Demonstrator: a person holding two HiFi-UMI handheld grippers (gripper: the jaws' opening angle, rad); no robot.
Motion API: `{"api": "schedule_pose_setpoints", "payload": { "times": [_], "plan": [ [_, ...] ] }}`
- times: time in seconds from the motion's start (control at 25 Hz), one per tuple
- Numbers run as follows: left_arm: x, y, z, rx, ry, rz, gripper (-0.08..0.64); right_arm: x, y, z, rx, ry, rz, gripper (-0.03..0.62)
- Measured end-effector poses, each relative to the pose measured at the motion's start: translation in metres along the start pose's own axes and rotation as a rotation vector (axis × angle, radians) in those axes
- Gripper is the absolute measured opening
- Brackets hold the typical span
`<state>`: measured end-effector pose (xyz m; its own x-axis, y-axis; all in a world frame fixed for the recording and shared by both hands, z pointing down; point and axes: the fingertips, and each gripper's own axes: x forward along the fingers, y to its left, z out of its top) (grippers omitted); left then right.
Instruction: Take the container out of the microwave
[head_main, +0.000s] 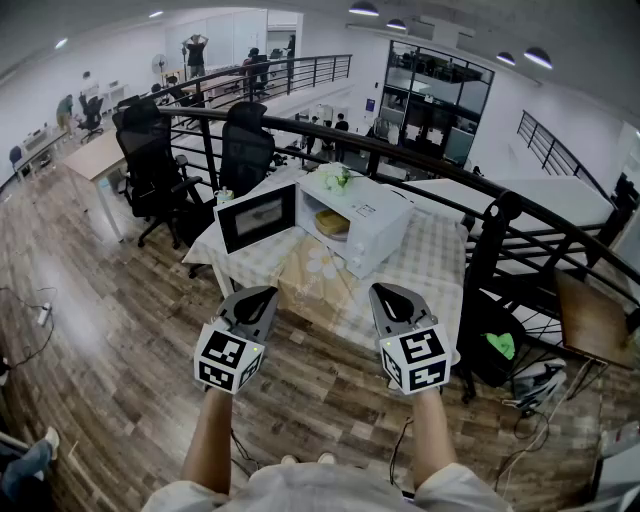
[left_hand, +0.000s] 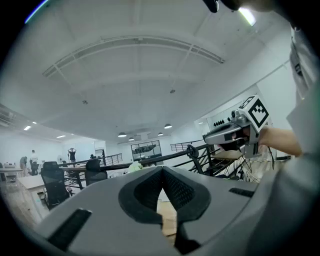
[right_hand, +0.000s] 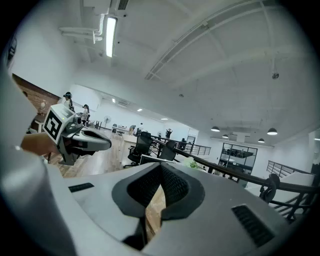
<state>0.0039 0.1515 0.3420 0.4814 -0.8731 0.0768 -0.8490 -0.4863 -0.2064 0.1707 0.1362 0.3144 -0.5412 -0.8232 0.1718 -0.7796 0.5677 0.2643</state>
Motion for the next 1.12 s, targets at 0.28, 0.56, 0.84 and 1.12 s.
{"api": "schedule_pose_setpoints", "payload": {
  "times": [0.28, 0.56, 0.84, 1.12],
  "plan": [
    [-0.006, 0.017, 0.006, -0.008, -0.024, 0.007, 0.017, 0.004, 0.012, 0.015, 0.014, -0.068, 0.022, 0.014],
    [-0.019, 0.026, -0.008, 0.026, -0.008, -0.038, 0.017, 0.012, 0.034, 0.009, 0.058, -0.052, 0.032, 0.014],
    [-0.016, 0.041, -0.016, 0.023, 0.001, -0.036, 0.018, 0.029, 0.043, 0.002, 0.061, -0.013, 0.04, 0.012],
    [0.013, 0.063, -0.03, 0.016, 0.023, -0.006, 0.018, 0.059, 0.027, -0.007, 0.092, -0.009, 0.068, 0.012]
  ]
}}
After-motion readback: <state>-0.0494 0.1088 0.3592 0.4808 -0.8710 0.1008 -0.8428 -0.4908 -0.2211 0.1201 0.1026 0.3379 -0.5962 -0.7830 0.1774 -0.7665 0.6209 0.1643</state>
